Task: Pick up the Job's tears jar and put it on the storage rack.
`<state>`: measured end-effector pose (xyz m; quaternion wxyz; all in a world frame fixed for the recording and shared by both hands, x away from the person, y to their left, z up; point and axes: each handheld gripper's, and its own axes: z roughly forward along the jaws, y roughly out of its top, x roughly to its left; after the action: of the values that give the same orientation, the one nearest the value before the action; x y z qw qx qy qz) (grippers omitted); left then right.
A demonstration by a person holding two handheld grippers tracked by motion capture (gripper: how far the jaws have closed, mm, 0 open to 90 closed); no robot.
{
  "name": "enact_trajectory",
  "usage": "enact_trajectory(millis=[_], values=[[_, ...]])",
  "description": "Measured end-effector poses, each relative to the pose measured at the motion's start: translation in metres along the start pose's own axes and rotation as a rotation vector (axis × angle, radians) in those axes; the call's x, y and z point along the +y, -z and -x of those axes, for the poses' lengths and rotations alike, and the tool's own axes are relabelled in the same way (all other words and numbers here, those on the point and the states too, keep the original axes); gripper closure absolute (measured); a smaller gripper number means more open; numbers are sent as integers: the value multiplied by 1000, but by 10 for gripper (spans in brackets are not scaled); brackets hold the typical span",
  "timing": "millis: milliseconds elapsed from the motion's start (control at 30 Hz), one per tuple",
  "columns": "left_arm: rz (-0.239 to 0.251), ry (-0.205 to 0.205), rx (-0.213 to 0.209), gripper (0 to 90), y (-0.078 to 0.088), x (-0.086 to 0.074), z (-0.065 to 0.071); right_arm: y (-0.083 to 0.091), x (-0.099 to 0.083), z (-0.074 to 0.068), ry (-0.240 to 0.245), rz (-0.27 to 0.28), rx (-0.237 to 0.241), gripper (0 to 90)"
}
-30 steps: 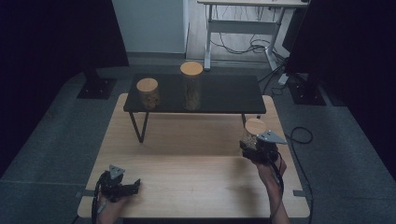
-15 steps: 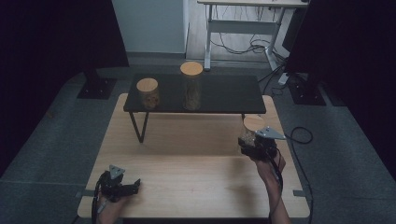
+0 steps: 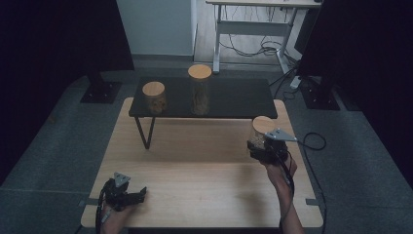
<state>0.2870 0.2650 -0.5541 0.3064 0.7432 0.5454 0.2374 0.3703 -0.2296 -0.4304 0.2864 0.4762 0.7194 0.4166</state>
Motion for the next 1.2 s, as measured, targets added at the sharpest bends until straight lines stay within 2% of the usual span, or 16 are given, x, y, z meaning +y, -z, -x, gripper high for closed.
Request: enact_trajectory(millis=[1200], values=[[1, -2, 0, 26, 0, 0, 0, 1, 27, -3, -8, 13, 6, 249]])
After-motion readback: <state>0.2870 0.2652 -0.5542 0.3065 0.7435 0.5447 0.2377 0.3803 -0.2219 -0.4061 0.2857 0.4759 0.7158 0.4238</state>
